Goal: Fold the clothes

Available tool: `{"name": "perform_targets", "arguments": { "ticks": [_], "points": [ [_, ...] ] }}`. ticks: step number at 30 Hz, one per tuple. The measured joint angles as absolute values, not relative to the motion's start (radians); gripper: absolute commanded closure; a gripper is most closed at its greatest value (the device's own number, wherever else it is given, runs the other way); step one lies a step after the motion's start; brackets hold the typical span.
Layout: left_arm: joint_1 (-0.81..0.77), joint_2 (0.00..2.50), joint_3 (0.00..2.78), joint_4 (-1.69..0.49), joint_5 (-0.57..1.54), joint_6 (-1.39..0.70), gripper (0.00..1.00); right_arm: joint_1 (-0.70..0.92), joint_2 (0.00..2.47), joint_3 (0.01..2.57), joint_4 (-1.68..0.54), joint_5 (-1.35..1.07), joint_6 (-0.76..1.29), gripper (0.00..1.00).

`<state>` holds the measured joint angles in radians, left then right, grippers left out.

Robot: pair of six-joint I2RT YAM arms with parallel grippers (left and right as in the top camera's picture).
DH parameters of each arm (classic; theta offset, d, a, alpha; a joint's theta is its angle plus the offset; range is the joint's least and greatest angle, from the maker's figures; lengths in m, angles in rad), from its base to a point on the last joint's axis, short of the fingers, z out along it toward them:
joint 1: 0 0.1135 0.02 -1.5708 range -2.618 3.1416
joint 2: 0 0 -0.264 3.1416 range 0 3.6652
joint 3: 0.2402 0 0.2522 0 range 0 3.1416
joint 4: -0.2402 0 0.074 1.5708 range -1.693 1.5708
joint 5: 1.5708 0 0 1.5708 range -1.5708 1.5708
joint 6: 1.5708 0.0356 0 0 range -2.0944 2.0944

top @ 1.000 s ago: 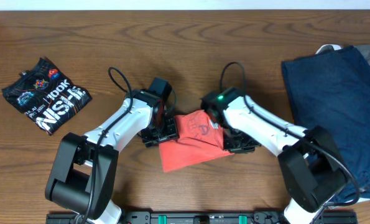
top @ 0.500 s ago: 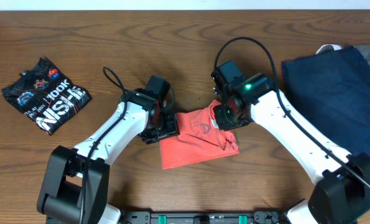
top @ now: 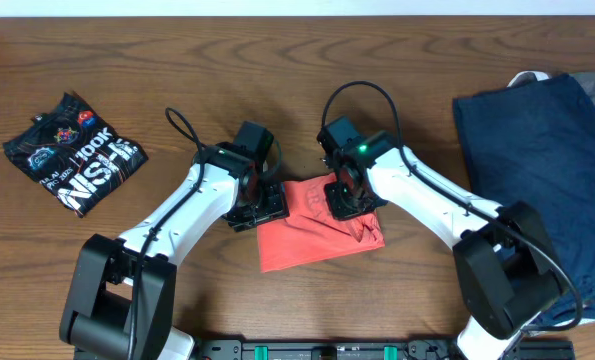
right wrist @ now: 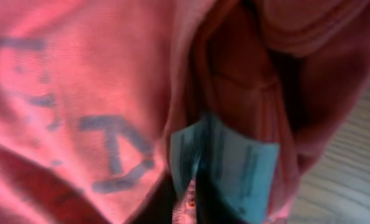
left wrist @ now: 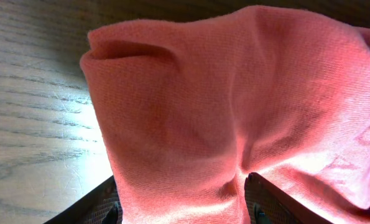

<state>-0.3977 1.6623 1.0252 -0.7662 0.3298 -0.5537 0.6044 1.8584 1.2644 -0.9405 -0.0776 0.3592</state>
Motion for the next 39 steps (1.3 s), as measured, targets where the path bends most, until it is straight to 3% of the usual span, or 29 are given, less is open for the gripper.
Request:
{"name": "perform_targets", "arguments": {
  "ticks": [4, 11, 17, 18, 24, 30, 35, 39],
  "points": [
    [-0.398, 1.662, 1.025, -0.766, 0.330, -0.554, 0.42, 0.602, 1.858, 1.264, -0.994, -0.008, 0.438, 0.99],
    [-0.398, 1.662, 1.025, -0.779, 0.329, -0.567, 0.75, 0.519, 1.851, 1.264, -1.087, 0.113, 0.522, 0.96],
    [-0.398, 1.662, 1.025, -0.780, 0.330, -0.569, 0.81, 0.453, 1.850, 1.262, -1.118, 0.165, 0.504, 0.89],
    [-0.398, 1.662, 1.025, -0.780, 0.330, -0.569, 0.86, 0.453, 1.850, 1.262, -1.130, 0.171, 0.501, 0.89],
    [-0.398, 1.662, 1.025, -0.733, 0.331, -0.558, 0.87, 0.452, 1.850, 1.261, -1.182, 0.200, 0.493, 0.85],
    [-0.398, 1.662, 1.043, -0.529, 0.331, -0.470, 0.86, 0.422, 1.849, 1.260, -1.218, 0.255, 0.539, 0.79],
    [-0.401, 1.664, 1.051, -0.376, 0.330, -0.422, 0.86, 0.381, 1.849, 1.260, -1.235, 0.258, 0.558, 0.86],
    [-0.402, 1.680, 1.052, -0.334, 0.330, -0.411, 0.86, 0.369, 1.832, 1.258, -1.231, 0.199, 0.554, 0.81]
  ]
}}
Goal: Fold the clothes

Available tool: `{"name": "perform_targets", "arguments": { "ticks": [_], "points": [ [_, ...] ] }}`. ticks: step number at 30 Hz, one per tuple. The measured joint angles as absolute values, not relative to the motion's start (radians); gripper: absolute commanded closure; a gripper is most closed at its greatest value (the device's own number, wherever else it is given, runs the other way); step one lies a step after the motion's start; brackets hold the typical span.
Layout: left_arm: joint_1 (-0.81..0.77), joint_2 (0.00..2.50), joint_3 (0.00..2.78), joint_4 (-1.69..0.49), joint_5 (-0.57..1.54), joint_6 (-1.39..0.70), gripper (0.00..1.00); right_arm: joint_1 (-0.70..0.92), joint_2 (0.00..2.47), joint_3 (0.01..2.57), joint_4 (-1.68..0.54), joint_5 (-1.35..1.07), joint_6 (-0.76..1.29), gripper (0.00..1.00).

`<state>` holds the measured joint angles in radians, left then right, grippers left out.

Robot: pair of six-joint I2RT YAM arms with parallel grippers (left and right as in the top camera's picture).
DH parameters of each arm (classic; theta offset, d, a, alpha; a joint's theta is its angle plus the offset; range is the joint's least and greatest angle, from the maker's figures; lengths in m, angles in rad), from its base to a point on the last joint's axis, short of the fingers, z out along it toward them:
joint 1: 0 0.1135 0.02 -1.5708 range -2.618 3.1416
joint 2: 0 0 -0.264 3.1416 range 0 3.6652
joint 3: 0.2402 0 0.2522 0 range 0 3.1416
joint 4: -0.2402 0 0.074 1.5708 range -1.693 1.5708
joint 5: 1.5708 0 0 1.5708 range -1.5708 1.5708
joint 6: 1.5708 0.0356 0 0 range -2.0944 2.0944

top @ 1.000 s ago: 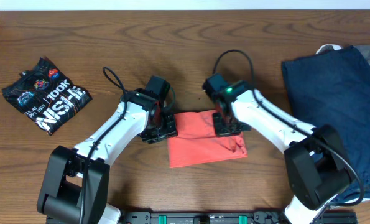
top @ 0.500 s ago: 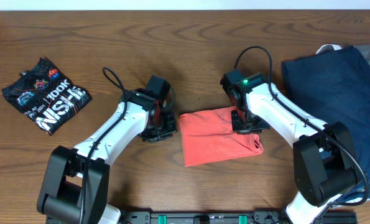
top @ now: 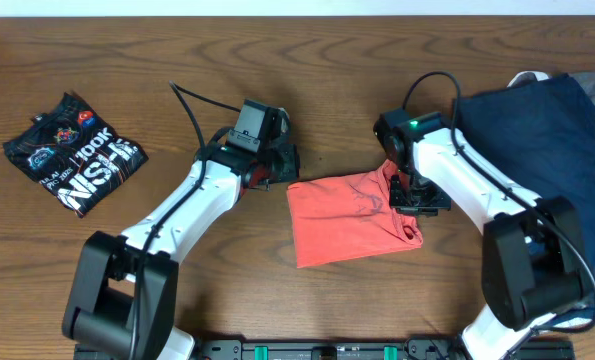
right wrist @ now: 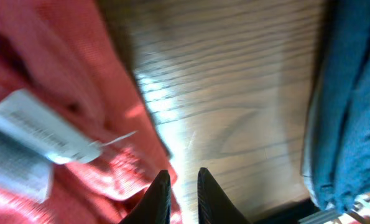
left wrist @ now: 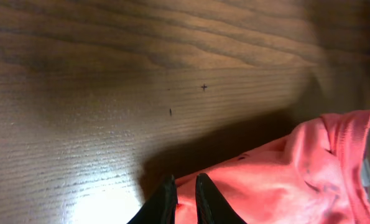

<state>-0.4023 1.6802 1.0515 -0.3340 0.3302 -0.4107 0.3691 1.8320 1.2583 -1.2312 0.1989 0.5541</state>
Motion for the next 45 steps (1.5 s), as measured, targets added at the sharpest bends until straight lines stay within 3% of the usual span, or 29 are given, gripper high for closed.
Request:
{"name": "perform_targets", "arguments": {
  "ticks": [2, 4, 9, 13, 16, 20, 31, 39, 40, 42, 45],
  "points": [
    [-0.402, 1.700, 1.052, -0.332, 0.330, -0.410, 0.86, 0.368, 1.800, 1.255, -1.200, 0.152, 0.533, 0.66],
    [-0.403, 1.722, 1.052, -0.332, 0.330, -0.407, 0.86, 0.368, 1.749, 1.254, -1.153, 0.091, 0.490, 0.64],
    [-0.430, 1.765, 1.052, -0.326, 0.330, -0.403, 0.86, 0.368, 1.655, 1.254, -1.112, 0.013, 0.418, 0.69],
    [-0.470, 1.785, 1.052, -0.312, 0.330, -0.395, 0.86, 0.368, 1.679, 1.254, -1.087, -0.005, 0.395, 0.81],
    [-0.490, 1.800, 1.052, -0.312, 0.326, -0.391, 0.86, 0.368, 1.716, 1.254, -1.070, -0.010, 0.392, 0.84],
    [-0.492, 1.816, 1.052, -0.340, 0.313, -0.391, 0.86, 0.368, 1.771, 1.254, -1.043, -0.012, 0.383, 0.98],
    [-0.492, 1.817, 1.051, -0.541, 0.281, -0.388, 0.94, 0.368, 1.802, 1.253, -1.028, -0.003, 0.384, 0.99],
    [-0.492, 1.818, 1.051, -0.714, 0.281, -0.415, 0.94, 0.326, 1.802, 1.253, -0.993, 0.021, 0.361, 0.99],
    [-0.492, 1.818, 1.051, -0.735, 0.281, -0.422, 0.94, 0.310, 1.802, 1.253, -0.986, 0.006, 0.335, 0.97],
    [-0.492, 1.818, 1.051, -0.750, 0.281, -0.430, 0.94, 0.284, 1.802, 1.253, -0.984, -0.061, 0.259, 0.83],
    [-0.492, 1.818, 1.051, -0.747, 0.281, -0.442, 0.94, 0.266, 1.802, 1.253, -1.005, -0.190, 0.116, 0.78]
  ]
}}
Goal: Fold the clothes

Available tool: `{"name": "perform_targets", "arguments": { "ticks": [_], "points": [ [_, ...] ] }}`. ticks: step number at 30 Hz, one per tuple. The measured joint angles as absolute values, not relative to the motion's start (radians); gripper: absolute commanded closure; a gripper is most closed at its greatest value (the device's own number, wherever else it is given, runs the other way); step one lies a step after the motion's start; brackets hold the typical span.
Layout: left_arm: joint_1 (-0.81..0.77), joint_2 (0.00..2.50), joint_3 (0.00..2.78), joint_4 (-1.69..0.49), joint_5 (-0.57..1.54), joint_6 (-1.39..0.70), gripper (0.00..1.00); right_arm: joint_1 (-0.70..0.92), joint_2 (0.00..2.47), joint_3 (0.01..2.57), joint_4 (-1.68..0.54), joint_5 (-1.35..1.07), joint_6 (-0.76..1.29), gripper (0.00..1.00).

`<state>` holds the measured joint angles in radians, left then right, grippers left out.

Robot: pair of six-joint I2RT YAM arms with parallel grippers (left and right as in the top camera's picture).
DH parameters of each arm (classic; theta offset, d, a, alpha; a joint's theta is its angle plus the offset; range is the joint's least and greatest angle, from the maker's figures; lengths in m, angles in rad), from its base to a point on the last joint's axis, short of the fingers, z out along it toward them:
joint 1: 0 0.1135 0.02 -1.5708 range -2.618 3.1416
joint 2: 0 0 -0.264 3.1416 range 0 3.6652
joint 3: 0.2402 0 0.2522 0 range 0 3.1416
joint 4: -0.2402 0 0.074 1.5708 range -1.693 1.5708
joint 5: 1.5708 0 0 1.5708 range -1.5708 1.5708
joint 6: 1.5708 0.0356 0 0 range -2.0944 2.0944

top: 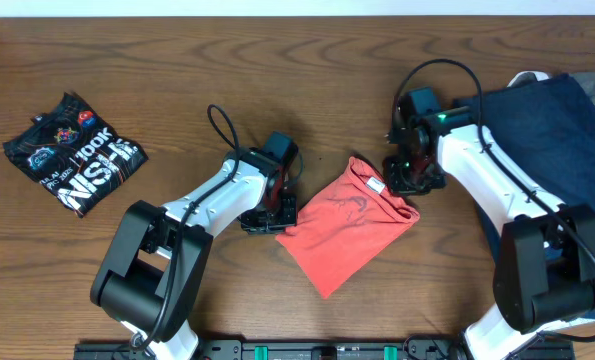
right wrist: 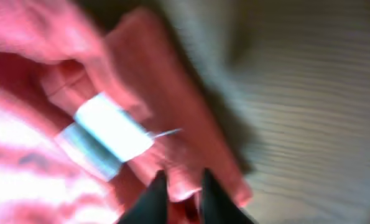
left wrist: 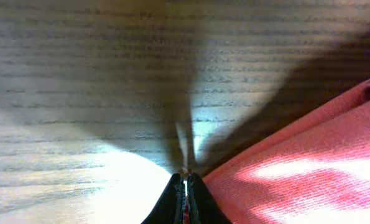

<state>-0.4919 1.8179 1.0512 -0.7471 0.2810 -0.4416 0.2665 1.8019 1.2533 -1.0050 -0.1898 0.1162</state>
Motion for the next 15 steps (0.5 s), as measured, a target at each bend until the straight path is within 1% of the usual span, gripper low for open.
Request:
{"name": "perform_targets", "arguments": {
  "ticks": [5, 11, 15],
  "points": [
    [-0.492, 1.818, 1.051, -0.728, 0.281, -0.448, 0.94, 0.268, 1.802, 1.253, -1.009, -0.315, -0.020, 0.76],
    [-0.492, 1.818, 1.051, -0.726, 0.281, -0.453, 0.94, 0.268, 1.802, 1.253, -0.999, -0.353, -0.078, 0.78],
    [-0.492, 1.818, 1.051, -0.726, 0.281, -0.453, 0.94, 0.268, 1.802, 1.253, -1.005, -0.357, -0.092, 0.84]
  ]
}}
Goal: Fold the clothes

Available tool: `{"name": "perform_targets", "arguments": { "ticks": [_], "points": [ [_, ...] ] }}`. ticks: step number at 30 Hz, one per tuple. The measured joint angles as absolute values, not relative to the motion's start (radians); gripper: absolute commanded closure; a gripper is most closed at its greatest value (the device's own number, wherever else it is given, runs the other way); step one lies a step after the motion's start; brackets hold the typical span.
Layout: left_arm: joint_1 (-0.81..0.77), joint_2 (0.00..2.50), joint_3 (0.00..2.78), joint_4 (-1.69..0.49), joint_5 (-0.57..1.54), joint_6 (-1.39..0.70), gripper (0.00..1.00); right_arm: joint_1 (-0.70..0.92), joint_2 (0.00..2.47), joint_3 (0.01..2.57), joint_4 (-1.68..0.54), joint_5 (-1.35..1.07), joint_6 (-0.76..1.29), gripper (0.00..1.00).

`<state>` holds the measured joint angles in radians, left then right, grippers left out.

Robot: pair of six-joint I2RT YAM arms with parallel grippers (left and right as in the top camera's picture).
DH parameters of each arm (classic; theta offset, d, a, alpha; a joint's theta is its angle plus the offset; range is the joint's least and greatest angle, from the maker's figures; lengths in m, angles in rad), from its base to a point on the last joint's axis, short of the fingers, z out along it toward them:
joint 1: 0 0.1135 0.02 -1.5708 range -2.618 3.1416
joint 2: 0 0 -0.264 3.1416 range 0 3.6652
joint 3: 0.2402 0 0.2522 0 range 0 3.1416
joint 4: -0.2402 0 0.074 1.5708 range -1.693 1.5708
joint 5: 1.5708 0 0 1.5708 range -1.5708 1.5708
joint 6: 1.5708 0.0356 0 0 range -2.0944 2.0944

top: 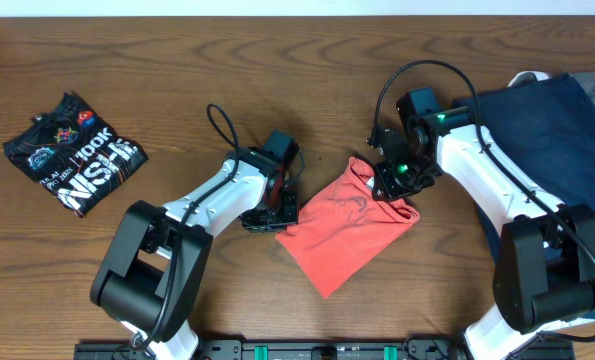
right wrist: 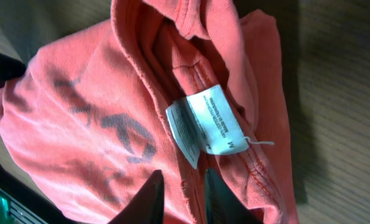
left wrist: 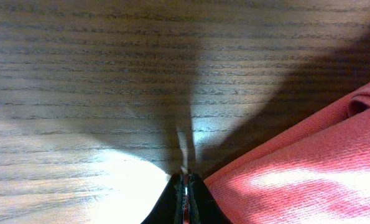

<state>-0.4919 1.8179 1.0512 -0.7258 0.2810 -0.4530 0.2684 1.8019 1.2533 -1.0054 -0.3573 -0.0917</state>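
Note:
A coral-red shirt [top: 349,228] lies on the wooden table as a folded diamond, collar end up to the right. My left gripper [top: 283,214] sits at its left corner. In the left wrist view the left gripper [left wrist: 186,185] is shut, a sliver of the red cloth [left wrist: 309,168] pinched between the jaws. My right gripper [top: 397,182] is at the collar end. In the right wrist view the right gripper [right wrist: 181,180] is closed on a fold of the shirt [right wrist: 79,124], just below the white care label [right wrist: 212,121].
A folded black printed shirt [top: 74,152] lies at the far left. A pile of navy-blue clothes [top: 547,150] fills the right side, close behind my right arm. Bare wood [left wrist: 110,74] shows around the red shirt.
My right gripper has shifted slightly to the left on the collar end. The left gripper and the shirt's outline look unchanged.
First both grippers were close together on the red shirt, which lay as a small square near the middle. Then they were apart at its upper left corner and right side. Then the shirt lay turned as a diamond, held at its left corner and collar end, as now.

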Motion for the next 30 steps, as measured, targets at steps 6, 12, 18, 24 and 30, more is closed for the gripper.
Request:
{"name": "perform_targets", "arguments": {
  "ticks": [6, 12, 18, 24, 30],
  "points": [
    [-0.492, 1.818, 1.051, -0.725, 0.281, -0.456, 0.94, 0.268, 1.802, 1.237, -0.995, -0.357, -0.097, 0.89],
    [-0.492, 1.818, 1.051, -0.725, 0.281, -0.461, 0.94, 0.268, 1.810, 1.195, -0.979, -0.356, -0.103, 0.99],
    [-0.492, 1.818, 1.051, -0.724, 0.281, -0.467, 0.93, 0.263, 1.810, 1.194, -0.901, -0.191, 0.091, 0.99],
    [-0.492, 1.818, 1.051, -0.724, 0.281, -0.467, 0.94, 0.218, 1.810, 1.194, -0.874, -0.021, 0.323, 0.85],
    [-0.492, 1.818, 1.051, -0.731, 0.281, -0.468, 0.94, 0.217, 1.810, 1.194, -0.953, 0.048, 0.364, 0.77]
  ]
}}
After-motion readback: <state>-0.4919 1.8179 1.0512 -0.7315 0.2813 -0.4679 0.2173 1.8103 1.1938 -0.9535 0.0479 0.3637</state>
